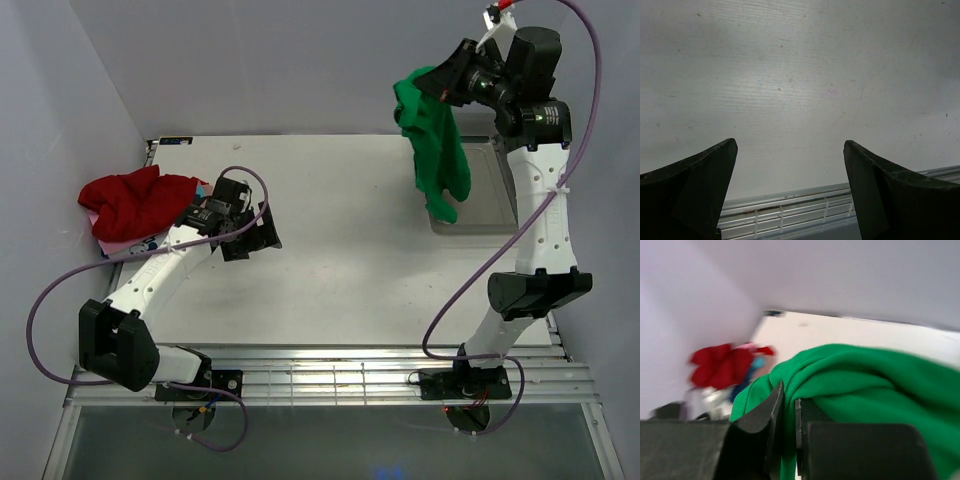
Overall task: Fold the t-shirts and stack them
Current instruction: Move the tshirt to the center of the board
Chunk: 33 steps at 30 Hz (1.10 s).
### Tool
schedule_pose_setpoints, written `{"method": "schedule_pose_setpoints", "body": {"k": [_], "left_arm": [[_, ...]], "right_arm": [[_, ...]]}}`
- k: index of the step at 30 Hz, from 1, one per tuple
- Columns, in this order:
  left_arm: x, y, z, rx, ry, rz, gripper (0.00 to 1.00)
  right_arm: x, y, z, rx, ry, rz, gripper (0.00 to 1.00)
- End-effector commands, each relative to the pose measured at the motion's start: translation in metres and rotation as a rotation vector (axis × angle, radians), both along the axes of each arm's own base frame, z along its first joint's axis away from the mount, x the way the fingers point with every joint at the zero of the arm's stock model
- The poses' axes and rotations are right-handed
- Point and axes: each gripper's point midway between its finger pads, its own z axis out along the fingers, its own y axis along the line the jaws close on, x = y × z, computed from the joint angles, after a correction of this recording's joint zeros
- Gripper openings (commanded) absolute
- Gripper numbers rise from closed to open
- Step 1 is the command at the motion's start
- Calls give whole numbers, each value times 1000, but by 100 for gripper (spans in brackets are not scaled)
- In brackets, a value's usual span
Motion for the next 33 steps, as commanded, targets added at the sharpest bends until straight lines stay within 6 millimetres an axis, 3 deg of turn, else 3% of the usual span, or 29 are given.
{"method": "schedule_pose_setpoints", "body": {"k": [1, 3, 6, 9, 13, 16, 17, 19, 20, 21, 23, 24, 27, 32, 33], "left_arm": [[4, -6, 19, -74, -72, 14, 98], [5, -8, 20, -85, -76, 19, 98], [6, -8, 22, -94, -84, 26, 98], [5, -7, 22, -97, -88, 34, 98], [2, -4, 22, -101, -94, 54, 98], [0, 0, 25, -97, -110, 83, 98], [0, 5, 29, -89, -132, 103, 98], [0, 8, 35, -86, -156, 116, 98], [-1, 9, 38, -86, -164, 110, 98], [3, 16, 43, -59, -197, 132, 98], [3, 19, 44, -36, -202, 126, 98], [6, 20, 45, -26, -204, 125, 98], [9, 22, 45, -5, -200, 129, 98], [16, 25, 51, 14, -218, 145, 98], [16, 26, 53, 14, -222, 148, 98]], "right_arm": [[-51, 85, 37, 174, -33, 433, 8], [-83, 119, 57, 235, -55, 590, 8], [-124, 154, 80, 303, -67, 782, 8], [-153, 171, 97, 345, -80, 894, 8], [-160, 171, 86, 342, -47, 896, 8], [-148, 168, 28, 277, 52, 796, 8], [-148, 164, -7, 252, 123, 749, 8], [-139, 155, -50, 195, 169, 646, 8], [-143, 143, -59, 181, 170, 595, 8], [-134, 135, -103, 151, 255, 503, 8], [-136, 114, -130, 94, 290, 400, 8], [-130, 102, -159, 46, 339, 310, 8], [-134, 69, -205, -95, 409, 148, 8], [-140, 21, -248, -274, 494, -60, 9], [-140, 14, -254, -311, 510, -84, 16]]}}
